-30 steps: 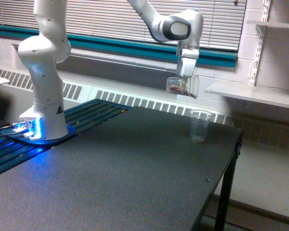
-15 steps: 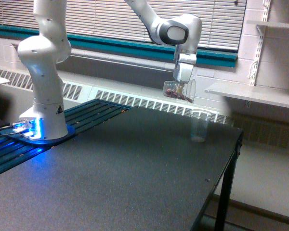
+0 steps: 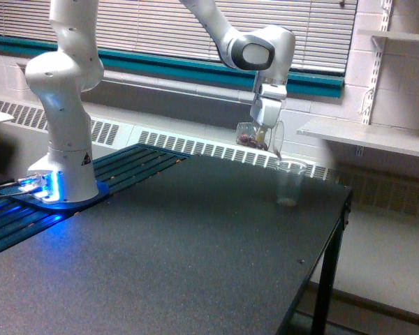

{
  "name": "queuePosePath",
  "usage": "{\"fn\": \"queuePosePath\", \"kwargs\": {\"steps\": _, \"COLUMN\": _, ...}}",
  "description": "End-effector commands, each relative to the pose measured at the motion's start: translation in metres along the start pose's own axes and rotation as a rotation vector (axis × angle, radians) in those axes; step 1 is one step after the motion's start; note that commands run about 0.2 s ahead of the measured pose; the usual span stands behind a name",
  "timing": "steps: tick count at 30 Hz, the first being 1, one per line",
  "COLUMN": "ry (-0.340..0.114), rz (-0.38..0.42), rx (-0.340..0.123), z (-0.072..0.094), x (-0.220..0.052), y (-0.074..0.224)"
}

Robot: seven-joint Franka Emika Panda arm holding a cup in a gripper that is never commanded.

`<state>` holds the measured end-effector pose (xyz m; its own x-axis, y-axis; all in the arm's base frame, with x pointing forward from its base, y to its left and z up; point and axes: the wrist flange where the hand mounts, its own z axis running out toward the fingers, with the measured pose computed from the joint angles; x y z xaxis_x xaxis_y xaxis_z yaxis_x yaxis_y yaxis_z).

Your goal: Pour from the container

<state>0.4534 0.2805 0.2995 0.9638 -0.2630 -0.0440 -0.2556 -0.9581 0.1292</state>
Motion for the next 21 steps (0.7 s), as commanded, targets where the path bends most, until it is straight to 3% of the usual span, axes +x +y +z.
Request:
{"fn": "queuePosePath", "kwargs": {"steps": 1, "ry": -0.017, "rz": -0.037, "rx": 0.003, "z": 0.002, "x": 0.015, "y": 0.004}}
{"fn": "queuePosePath", "kwargs": {"steps": 21, "ry": -0.066, "rz": -0.083, "rx": -0.016, "z": 0.006, "x": 0.044, "y": -0.016}}
